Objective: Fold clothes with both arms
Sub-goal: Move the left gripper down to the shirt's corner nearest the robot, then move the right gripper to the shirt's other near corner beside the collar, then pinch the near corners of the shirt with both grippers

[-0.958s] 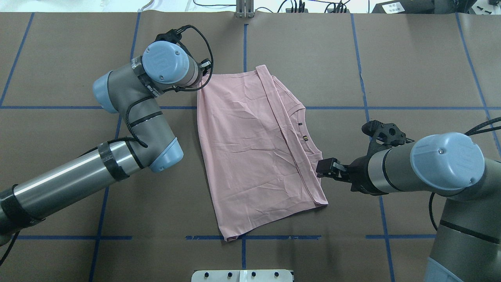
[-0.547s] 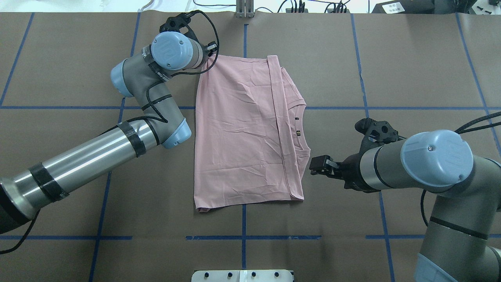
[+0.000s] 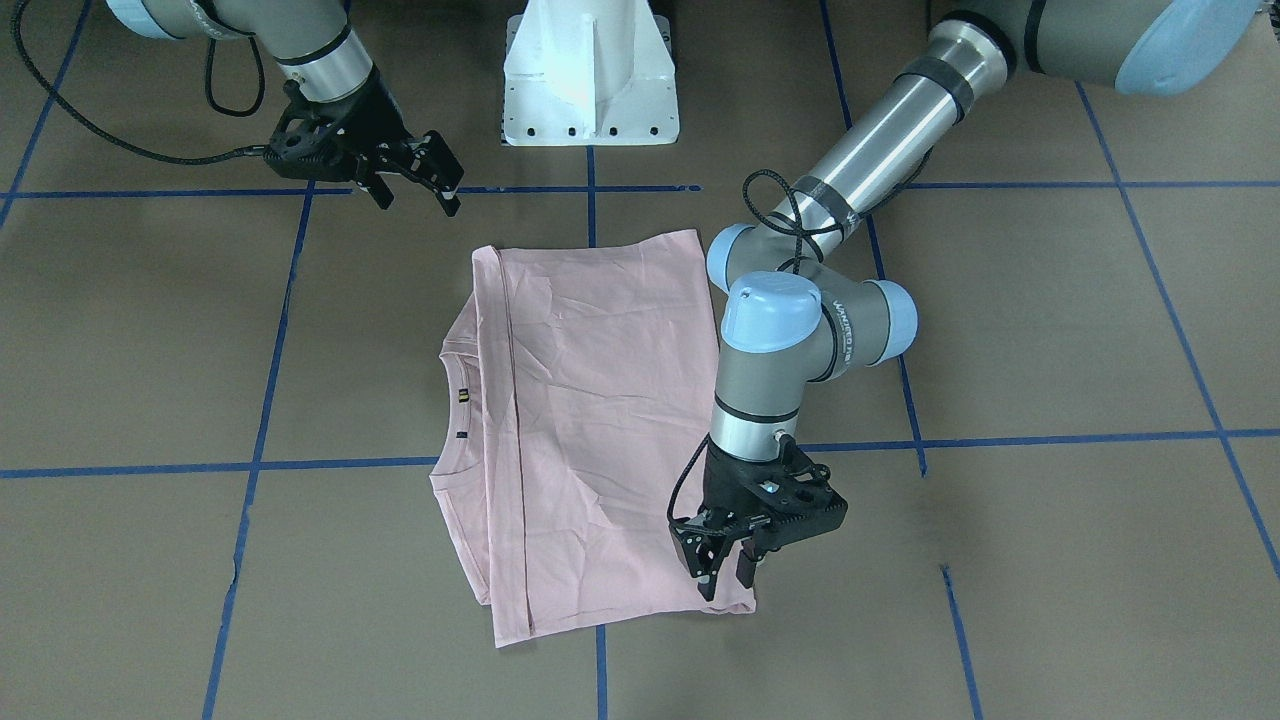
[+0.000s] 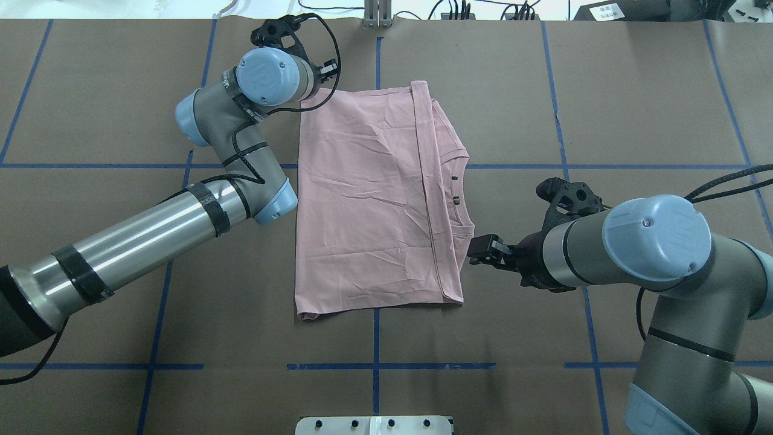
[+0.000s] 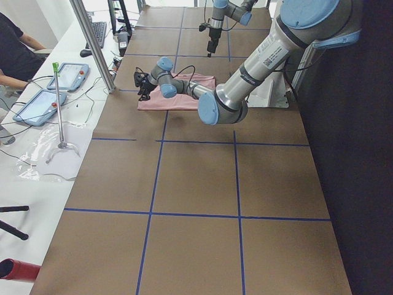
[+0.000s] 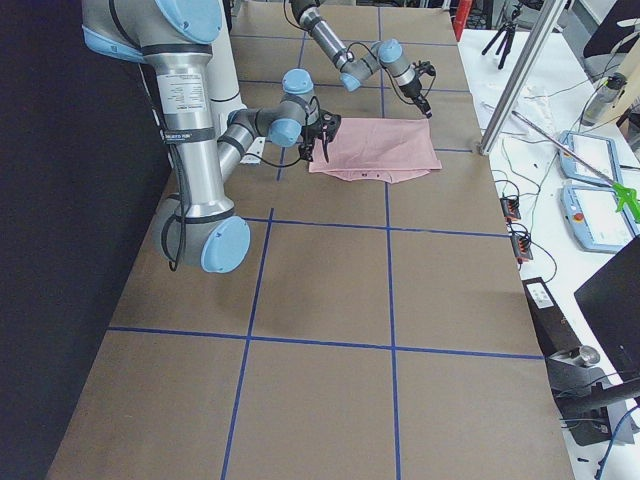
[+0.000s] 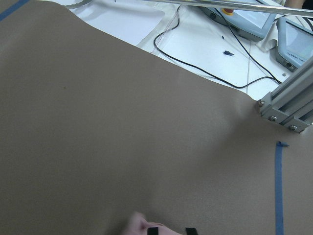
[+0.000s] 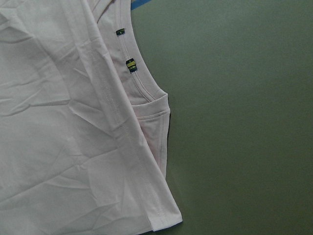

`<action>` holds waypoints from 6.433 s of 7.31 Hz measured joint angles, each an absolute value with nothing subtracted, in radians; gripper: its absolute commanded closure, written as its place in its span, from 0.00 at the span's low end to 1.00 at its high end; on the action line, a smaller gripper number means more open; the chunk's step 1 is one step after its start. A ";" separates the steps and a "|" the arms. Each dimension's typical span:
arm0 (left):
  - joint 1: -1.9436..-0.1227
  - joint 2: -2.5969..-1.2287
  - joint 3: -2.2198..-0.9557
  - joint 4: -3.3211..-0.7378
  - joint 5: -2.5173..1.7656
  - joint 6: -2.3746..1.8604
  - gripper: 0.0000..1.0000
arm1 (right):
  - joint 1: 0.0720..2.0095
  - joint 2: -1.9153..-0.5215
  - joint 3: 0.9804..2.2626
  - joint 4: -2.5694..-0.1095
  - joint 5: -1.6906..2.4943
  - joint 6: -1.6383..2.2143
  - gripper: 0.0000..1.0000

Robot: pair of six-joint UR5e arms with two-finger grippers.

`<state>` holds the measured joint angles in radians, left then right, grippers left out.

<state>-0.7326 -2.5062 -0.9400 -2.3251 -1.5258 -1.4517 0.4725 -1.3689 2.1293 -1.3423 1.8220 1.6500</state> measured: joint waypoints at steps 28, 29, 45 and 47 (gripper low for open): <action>-0.293 -2.048 -1.863 -1.653 -1.648 -2.134 1.00 | 0.508 -1.367 2.111 -1.348 1.824 1.648 0.00; -0.296 -2.047 -1.870 -1.652 -1.648 -2.126 1.00 | 0.498 -1.356 2.085 -1.351 1.824 1.689 0.00; -0.321 -2.045 -1.913 -1.652 -1.649 -2.094 1.00 | 0.360 -1.088 1.739 -1.466 1.741 1.976 0.87; -0.323 -2.045 -1.913 -1.652 -1.649 -2.094 1.00 | 0.360 -1.088 1.739 -1.466 1.743 1.969 1.00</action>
<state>-0.3235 -2.0448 -1.9134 -1.6521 -1.6491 -2.0939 0.3602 -1.0882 1.7395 -1.4663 1.7433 1.9690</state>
